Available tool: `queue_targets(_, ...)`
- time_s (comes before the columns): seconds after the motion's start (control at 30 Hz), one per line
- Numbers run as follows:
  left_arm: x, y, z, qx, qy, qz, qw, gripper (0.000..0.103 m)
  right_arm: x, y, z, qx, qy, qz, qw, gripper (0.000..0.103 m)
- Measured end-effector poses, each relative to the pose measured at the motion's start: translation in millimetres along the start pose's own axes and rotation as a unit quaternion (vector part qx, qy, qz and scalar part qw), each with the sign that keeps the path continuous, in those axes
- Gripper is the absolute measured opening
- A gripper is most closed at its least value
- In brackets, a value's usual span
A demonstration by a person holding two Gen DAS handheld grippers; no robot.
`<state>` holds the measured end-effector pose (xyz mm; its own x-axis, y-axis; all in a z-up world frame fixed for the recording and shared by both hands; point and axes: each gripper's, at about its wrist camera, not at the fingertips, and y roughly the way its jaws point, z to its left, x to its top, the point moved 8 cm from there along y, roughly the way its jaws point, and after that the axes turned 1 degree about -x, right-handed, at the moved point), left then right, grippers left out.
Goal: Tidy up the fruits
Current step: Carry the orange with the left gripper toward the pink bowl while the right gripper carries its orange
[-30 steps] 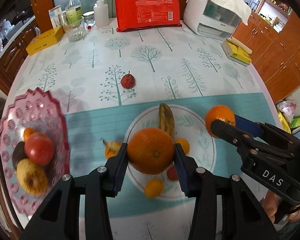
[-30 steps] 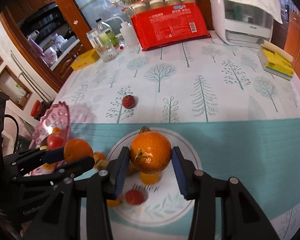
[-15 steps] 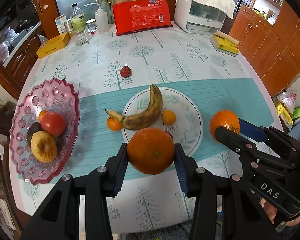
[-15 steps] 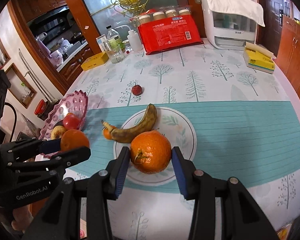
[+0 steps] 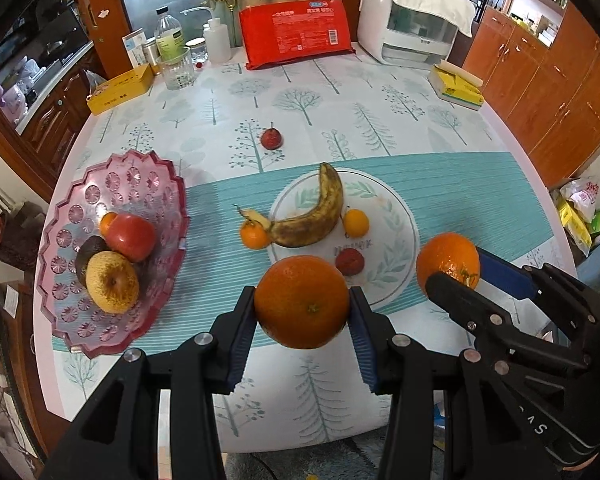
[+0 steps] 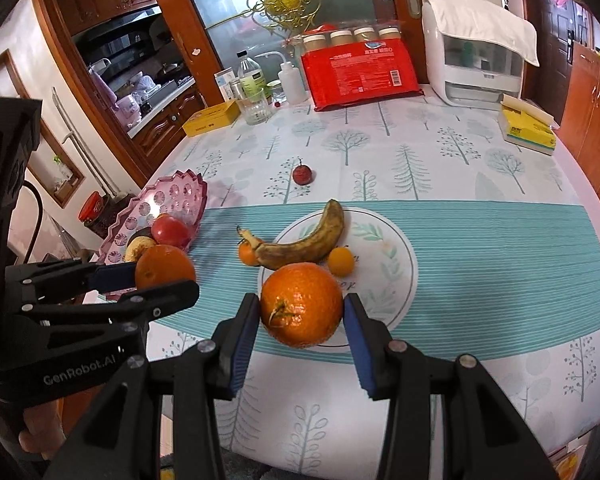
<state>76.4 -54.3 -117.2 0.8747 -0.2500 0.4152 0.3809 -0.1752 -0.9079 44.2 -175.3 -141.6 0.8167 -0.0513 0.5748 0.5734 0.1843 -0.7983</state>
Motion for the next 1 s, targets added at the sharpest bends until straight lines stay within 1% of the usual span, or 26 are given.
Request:
queue_targets(0.13, 4.1, -3.0, 27.3, -0.001, -0.002, -0.004, 1.0000, 0.043, 7.5, 4.5, 17.8, -0.009, 0.001, -0.005, 1.000, 0.044)
queue_targets(0.23, 10.2, -5.2, 55.8, -0.001, 0.000, -0.006, 1.0000, 0.043, 16.7, 9.5, 37.4, -0.019, 0.008, -0.010, 1.000, 0.044)
queue_targets(0.43, 25.0, -10.7, 123.1, -0.003, 0.002, -0.021, 0.9998, 0.044, 30.5, 22.8, 87.4, -0.039, 0.013, -0.016, 0.999, 0.044)
queue_targets(0.6, 30.8, -0.7, 177.9, -0.002, 0.008, -0.023, 0.9997, 0.044, 37.0, 41.6, 122.3, -0.057, 0.028, -0.015, 0.998, 0.044)
queue_targets(0.73, 29.2, 12.1, 216.8, 0.009, 0.013, -0.015, 0.9998, 0.044, 36.1, 64.5, 148.6, -0.061, 0.044, 0.000, 0.997, 0.044)
queue_targets(0.87, 25.7, 26.9, 258.1, 0.016, 0.011, -0.005, 0.9998, 0.044, 30.7, 91.8, 174.5, -0.061, 0.047, 0.029, 0.997, 0.044)
queue_targets(1.0, 20.9, 44.6, 284.8, 0.018, 0.006, 0.013, 0.9997, 0.044, 27.1, 115.6, 194.0, -0.061, 0.047, 0.055, 0.995, 0.044)
